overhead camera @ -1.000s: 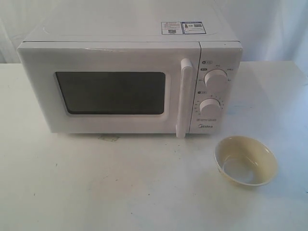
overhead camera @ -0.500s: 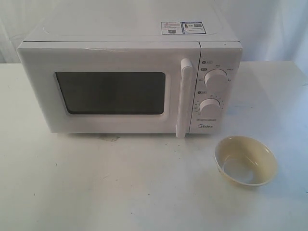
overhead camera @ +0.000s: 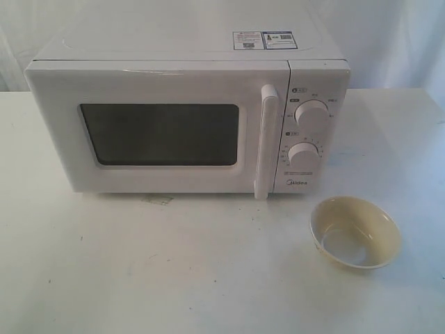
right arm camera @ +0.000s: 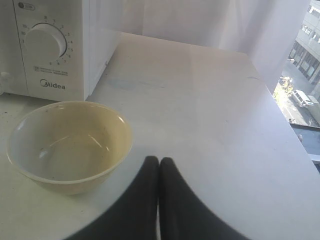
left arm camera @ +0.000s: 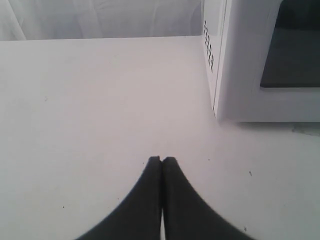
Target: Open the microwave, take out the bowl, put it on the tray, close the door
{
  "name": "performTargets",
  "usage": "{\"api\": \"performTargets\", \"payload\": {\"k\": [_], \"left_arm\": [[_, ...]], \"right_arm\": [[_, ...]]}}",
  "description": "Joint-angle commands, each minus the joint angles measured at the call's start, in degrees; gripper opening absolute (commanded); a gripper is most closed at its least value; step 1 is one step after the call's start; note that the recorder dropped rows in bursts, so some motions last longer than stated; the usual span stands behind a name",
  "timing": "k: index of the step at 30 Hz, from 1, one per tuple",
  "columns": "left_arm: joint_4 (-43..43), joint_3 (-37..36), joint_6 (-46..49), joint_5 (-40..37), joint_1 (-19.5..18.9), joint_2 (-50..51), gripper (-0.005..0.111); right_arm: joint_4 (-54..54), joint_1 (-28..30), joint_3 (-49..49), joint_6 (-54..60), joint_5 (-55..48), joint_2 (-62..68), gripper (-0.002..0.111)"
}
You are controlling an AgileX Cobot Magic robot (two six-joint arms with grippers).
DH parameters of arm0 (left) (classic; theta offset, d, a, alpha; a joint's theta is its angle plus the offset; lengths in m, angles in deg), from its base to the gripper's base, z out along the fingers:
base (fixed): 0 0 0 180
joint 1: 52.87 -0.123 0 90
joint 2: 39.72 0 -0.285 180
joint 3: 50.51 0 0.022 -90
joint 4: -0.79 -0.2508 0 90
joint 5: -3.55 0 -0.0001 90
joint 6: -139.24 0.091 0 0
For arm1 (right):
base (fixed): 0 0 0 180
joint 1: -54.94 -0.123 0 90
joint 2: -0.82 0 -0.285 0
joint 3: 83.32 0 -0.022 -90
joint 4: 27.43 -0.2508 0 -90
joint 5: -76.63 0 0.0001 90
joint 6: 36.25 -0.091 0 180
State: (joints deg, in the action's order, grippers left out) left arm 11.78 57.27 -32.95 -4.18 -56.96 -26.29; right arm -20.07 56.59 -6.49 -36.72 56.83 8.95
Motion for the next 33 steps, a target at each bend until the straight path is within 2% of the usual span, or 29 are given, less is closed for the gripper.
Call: {"api": "performTargets", "payload": {"k": [1,5,9,14,21,33], "left_arm": [[0.95,-4.09,-1.23,0.48,-0.13,-4.9,0.0],[0.95,-5.0,-3.81,0.48,-0.13,-5.5,0.0],[1.13,-5.0,-5.01,-6.16,-0.13,-5.5,0.0],[2.42,-5.0,-12.59,-5.94,-0.13,-5.5,0.0],[-3.02,-5.0,-11.44,-5.34,0.19,-5.64,0.0],[-3.33,-5.0,-8.18,-5.08,0.83,-5.64,0.0]], "right_arm": [[-0.01,0.37,0.39,0.14,-0.06,-0.34,0.0],[-0.01,0.37,0.39,0.14,-0.06,-0.34,0.0],[-0.01,0.37,0.39,0.14,-0.06,-0.34,0.0],[-0.01,0.37,0.39,0.14,-0.06,-0.34,0.0],[-0.01,0.37,0.39,0.14,-0.06,-0.34,0.0],[-0.01,0.37,0.39,0.14,-0.06,-0.34,0.0]]}}
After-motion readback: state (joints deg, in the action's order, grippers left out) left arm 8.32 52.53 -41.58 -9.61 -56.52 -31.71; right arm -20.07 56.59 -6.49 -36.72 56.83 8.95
